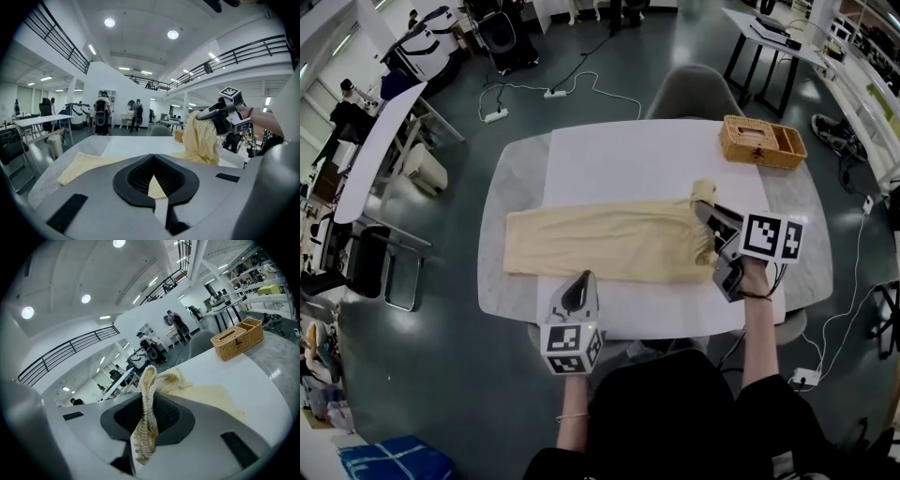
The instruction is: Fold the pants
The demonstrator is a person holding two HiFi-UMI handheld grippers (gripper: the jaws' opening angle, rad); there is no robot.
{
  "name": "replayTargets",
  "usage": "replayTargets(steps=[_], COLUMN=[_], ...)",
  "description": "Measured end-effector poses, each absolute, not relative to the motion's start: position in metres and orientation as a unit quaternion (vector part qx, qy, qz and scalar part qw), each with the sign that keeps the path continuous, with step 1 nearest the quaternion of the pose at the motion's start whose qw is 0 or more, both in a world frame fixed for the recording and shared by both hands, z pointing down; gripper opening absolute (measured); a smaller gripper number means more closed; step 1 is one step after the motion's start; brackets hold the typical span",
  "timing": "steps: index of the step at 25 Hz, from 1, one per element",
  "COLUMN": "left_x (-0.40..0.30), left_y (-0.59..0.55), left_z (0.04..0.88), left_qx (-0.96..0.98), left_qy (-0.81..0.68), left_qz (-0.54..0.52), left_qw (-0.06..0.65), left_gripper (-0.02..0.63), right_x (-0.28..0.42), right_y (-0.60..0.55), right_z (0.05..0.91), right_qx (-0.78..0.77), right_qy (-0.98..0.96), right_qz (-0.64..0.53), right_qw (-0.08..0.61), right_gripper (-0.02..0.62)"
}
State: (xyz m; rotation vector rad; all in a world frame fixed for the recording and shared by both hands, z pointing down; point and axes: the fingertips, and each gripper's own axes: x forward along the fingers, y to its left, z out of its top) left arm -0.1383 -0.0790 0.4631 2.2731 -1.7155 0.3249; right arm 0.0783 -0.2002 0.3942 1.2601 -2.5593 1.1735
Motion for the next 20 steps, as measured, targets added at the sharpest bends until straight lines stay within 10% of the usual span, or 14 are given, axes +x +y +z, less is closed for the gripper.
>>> replayTargets(steps=[20], left_x=[-0.169], left_y=[-0.087], left_z=[0.45], left_qx=[0.753], left_qy=[-0.634], left_qz=[0.106], left_qw=[0.139], left_gripper=[0.008], right_x=[-0.016], right_y=[-0.213], right_z=[0.381], right_qx=[0.3], right_qy=[-0.871], right_qz=[0.388], right_qw=[0.047], right_gripper=[0.066])
